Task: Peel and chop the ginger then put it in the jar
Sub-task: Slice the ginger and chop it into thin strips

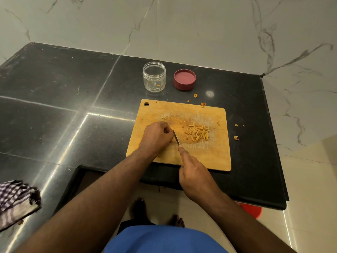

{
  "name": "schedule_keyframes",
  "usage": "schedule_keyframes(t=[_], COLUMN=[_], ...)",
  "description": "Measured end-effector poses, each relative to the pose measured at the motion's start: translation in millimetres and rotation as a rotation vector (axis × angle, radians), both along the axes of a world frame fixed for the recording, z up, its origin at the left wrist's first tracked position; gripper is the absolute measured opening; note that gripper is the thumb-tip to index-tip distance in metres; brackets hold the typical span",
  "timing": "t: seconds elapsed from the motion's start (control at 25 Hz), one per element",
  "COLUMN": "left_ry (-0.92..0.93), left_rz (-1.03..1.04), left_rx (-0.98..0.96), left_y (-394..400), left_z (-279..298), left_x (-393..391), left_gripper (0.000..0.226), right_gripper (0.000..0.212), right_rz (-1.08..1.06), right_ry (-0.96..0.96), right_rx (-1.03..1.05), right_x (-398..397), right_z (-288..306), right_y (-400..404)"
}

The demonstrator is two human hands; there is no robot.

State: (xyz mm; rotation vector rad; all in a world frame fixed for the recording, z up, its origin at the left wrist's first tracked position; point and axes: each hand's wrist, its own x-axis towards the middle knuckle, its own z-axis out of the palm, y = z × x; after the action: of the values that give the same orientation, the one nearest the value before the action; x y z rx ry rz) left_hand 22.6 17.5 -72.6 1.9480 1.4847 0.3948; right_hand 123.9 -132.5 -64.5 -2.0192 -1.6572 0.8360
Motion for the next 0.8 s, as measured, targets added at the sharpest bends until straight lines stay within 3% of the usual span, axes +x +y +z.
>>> schedule_keyframes(t=[0.2,0.36,0.8], left_ry=[-0.005,0.002,0.014], left_rz=[0.003,-0.026,-0.013], left_rx=[-0.005,-0.025,0.004], left_y=[-1,0,-1], left_z=[-2,-1,-1], left_x=[-1,-3,-2], left_gripper=[0.007,0.01,0.009], right_gripper=[0.057,0.058,0.057], right_rz=[-0.034,-0.064,0.029], right_ry=[0.037,-0.093,-0.015], right_rx=[-0.001,0.11,0.066], right_x=[-3,7,0], right_z=[1,0,-1], right_y=[-31,-29,-10])
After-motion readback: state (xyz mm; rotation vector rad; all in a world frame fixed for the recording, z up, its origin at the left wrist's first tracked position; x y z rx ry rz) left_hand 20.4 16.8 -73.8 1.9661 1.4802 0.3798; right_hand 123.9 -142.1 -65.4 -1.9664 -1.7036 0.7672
